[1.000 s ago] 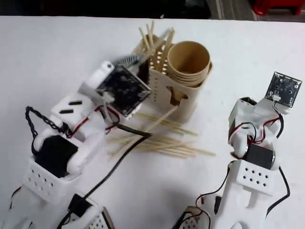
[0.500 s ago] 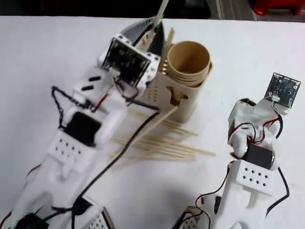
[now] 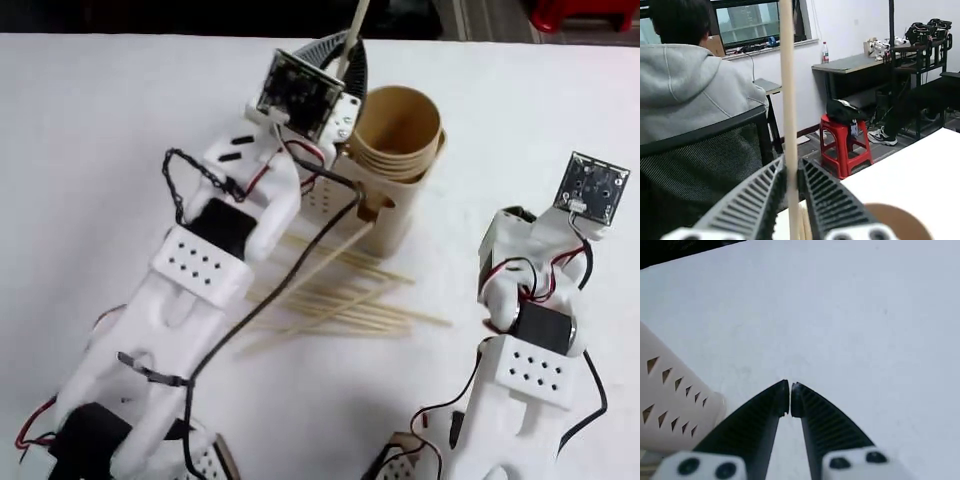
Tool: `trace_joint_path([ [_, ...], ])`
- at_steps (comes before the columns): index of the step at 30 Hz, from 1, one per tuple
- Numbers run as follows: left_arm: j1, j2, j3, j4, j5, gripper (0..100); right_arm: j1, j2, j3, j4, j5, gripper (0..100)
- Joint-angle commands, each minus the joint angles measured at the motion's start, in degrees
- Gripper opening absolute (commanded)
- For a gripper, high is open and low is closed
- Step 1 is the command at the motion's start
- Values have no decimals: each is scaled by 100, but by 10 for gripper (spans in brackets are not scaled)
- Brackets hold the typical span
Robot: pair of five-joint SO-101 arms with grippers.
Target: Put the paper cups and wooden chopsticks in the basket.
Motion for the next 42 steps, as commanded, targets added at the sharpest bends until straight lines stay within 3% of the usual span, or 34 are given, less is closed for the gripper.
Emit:
trace_joint_path([
  [1,-259,-48,-396,413,281,109,22,-48,-62,-119,70,19],
  [12,-435,-66,-1881,3429,255,117,48,-13,-44,-198,79,19],
  [24,-295,-66,-2585,6664,-1802,117,31,-4,-35,-198,70,19],
  [30,-295,-48,-2558,7684,-1943,130,22,-4,-35,-198,70,19],
  [35,-286,-48,-1934,7763,-1916,193,22,-4,-35,-198,79,19],
  [42,-286,-48,132,6312,-1952,195,31,-4,-35,-198,79,19],
])
